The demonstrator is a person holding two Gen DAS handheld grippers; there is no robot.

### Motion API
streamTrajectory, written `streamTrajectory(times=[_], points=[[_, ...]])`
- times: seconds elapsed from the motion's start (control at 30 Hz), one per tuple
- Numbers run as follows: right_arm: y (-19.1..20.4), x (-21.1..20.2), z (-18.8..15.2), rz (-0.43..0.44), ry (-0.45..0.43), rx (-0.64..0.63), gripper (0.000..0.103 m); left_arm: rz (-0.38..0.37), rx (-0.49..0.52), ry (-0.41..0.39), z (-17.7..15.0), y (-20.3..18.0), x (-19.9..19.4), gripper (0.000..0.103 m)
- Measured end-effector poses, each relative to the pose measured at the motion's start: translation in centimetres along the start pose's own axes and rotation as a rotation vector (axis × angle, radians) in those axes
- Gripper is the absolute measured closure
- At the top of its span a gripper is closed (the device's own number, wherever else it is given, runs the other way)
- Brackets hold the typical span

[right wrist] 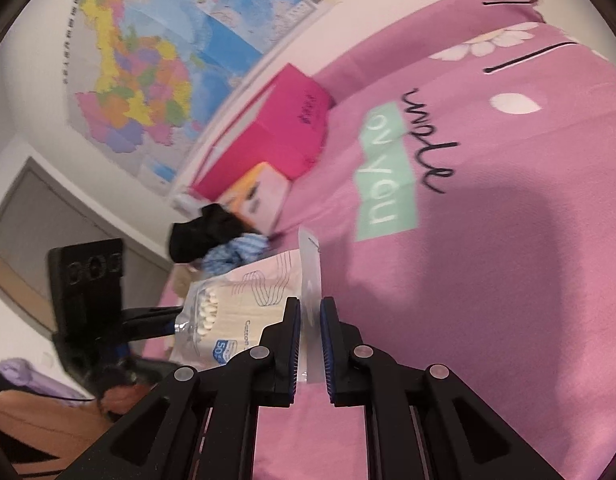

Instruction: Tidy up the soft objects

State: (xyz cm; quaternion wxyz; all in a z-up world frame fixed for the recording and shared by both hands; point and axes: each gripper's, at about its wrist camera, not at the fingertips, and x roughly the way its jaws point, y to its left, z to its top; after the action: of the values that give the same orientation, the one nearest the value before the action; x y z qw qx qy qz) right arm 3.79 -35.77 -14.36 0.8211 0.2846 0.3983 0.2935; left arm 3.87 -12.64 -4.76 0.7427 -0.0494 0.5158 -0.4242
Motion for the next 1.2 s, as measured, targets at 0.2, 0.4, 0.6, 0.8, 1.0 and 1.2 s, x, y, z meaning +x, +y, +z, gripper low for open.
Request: streamTrajectory(times=[0.2,0.4,0.6,0.8,1.0,1.2], points=[[1.4,0.1,0.0,0.025,-0.011,-0.032,0.092,0.004,0.009,-0.038,0.0,-0.1,-0.9,0.059],[2.2,-0.5,0.4,0.047,-0.036,-0.044,0.092,0.011,0.017,-0.075,-0.1,0.2,-2.3,0.069],[3.7,-0.7,1.7,0.073,-0.05,-0.086,0.092,0.061,0.059,-0.126,0.3,-0.8,-4.7,0.071],[6.1,-0.4,3.6,0.102,-0.073,-0.146,0.092,0.142,0.108,-0.186,1.3,-1.1,-7.3,0.071],[8.0,1.0,5.6,0.125,-0.077,-0.196,0.092,0.218,0.124,-0.214,2.5,-0.4,-8.6,0.071],[10.9,3.3,7.2,0.166,-0.051,-0.268,0.093,0.217,0.134,-0.229,3.5,0.1,-9.3,0.073]])
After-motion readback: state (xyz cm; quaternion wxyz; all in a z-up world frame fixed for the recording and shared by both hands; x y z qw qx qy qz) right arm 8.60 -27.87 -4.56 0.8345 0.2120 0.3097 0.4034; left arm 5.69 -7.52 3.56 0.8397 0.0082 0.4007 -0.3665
